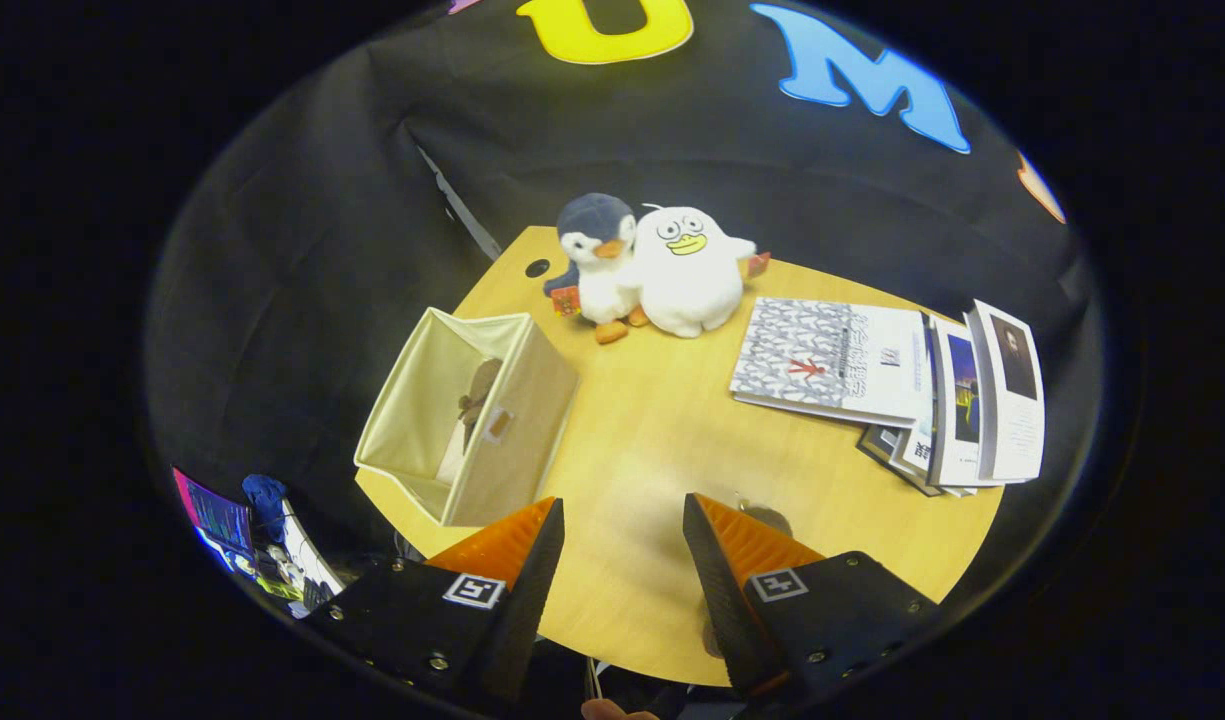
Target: Open the storage box then place both shoes into the box .Put the left shoe in first, then the right shoe, with the right side of both shoes facing outward in a uniform manner.
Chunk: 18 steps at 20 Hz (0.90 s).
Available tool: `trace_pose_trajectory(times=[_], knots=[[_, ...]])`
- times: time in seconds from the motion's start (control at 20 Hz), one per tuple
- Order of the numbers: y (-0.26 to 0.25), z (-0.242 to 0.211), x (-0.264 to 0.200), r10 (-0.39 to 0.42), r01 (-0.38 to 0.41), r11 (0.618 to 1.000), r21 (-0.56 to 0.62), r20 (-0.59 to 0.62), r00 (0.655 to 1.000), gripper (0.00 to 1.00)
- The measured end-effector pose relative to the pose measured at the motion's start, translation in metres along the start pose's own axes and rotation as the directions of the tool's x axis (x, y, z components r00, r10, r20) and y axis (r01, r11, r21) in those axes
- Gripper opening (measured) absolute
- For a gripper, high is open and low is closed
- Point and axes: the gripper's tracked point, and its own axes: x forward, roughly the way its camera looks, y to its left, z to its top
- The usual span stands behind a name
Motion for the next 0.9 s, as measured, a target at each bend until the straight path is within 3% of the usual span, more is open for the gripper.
trace_pose_trajectory(times=[0.35, 0.65, 0.9], knots=[[-0.072, -0.075, 0.001, -0.07, 0.072, 0.996, 0.046, -0.048, 0.996, 0.74], [-0.105, -0.146, 0.021, -0.067, 0.085, 0.991, 0.107, -0.163, 0.984, 0.74], [-0.123, -0.176, 0.038, -0.069, 0.1, 0.986, 0.135, -0.22, 0.973, 0.74]])
